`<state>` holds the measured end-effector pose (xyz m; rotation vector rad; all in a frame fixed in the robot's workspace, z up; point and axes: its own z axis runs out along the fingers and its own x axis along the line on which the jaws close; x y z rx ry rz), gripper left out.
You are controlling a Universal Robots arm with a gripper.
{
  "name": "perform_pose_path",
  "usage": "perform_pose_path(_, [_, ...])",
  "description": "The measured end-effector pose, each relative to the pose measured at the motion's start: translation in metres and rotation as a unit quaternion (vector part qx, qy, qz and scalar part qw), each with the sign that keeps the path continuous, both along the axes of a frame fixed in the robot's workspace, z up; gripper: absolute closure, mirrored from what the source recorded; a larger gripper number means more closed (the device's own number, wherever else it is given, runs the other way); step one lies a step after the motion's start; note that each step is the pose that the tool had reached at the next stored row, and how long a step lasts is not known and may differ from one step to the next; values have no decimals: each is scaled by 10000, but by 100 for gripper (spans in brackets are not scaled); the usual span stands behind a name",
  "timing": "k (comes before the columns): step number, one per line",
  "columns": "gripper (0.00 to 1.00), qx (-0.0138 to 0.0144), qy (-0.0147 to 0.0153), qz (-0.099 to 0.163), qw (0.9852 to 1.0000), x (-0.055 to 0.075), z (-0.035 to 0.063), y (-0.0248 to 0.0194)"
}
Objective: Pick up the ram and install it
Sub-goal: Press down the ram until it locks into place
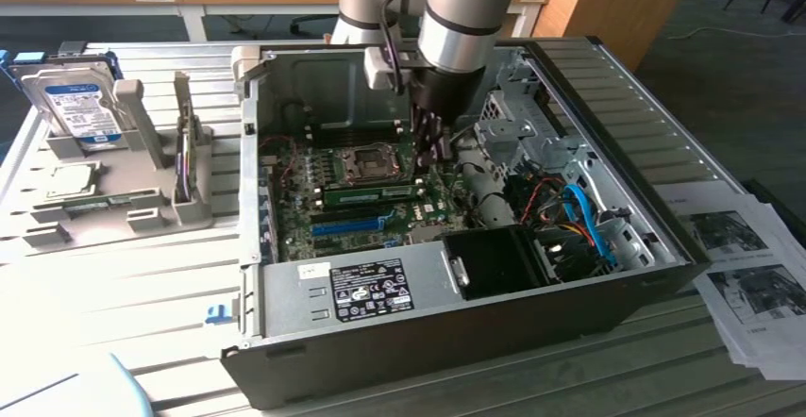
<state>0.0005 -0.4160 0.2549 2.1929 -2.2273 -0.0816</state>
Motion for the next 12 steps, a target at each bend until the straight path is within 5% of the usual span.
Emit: perform_pose_path(12, [91,-1,0,0,10000,-78,7,0])
